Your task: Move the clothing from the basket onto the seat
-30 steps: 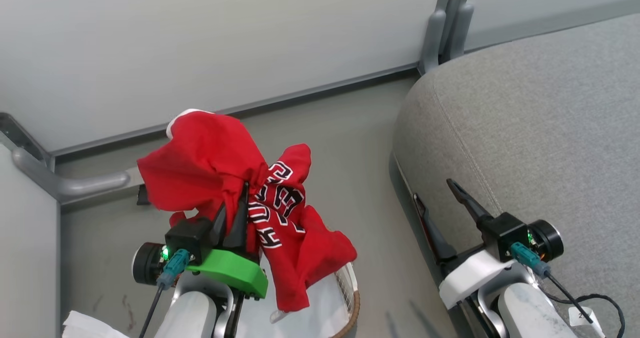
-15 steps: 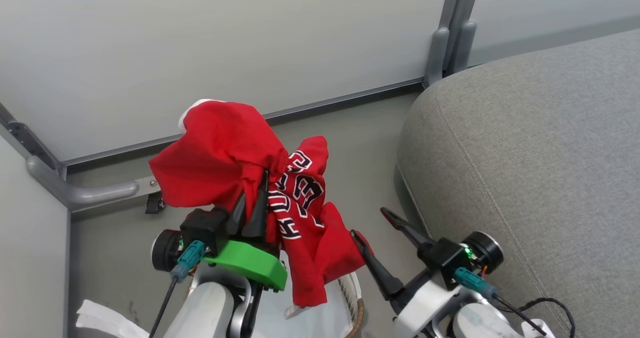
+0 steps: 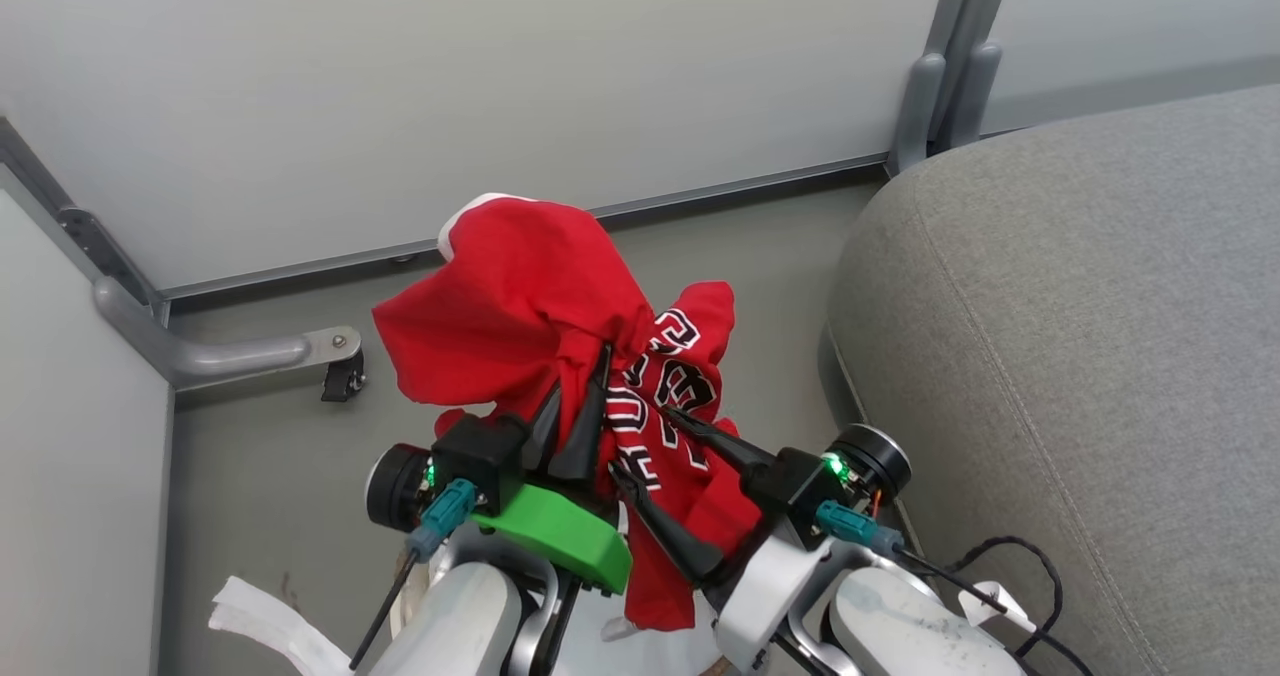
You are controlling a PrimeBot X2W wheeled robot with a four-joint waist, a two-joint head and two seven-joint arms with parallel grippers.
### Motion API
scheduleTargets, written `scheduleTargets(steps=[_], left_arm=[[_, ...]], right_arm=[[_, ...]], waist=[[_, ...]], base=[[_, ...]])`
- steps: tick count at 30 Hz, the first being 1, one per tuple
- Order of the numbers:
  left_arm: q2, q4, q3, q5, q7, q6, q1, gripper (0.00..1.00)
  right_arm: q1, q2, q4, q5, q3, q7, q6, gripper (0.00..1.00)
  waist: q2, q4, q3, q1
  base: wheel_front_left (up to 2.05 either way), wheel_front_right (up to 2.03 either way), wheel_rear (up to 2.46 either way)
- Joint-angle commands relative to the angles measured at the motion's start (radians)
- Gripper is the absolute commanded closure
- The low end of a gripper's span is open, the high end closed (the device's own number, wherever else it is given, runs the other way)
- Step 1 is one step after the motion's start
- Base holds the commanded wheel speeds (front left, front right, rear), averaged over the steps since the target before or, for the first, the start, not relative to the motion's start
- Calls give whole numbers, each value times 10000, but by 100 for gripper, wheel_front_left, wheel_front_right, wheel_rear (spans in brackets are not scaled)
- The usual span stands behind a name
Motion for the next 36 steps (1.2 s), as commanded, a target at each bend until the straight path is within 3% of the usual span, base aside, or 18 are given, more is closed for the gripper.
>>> scheduleTargets(steps=[1,21,36], left_arm=[[19,-88,-82,-89,-10,35,-236,100],[14,-398,-1746,-630,-10,25,-968,100],[13,-667,-2276,-959,-10,99,-1304,100]], right_arm=[[-137,-23,103,56,-7,-48,-10,0],[-1250,64,1428,745,561,-48,-10,0],[-1426,62,2164,354,458,-48,-10,0]], waist=[[0,151,72,1],[0,1193,622,1],[0,1654,823,1]], base=[[0,0,0],[0,0,0],[0,0,0]])
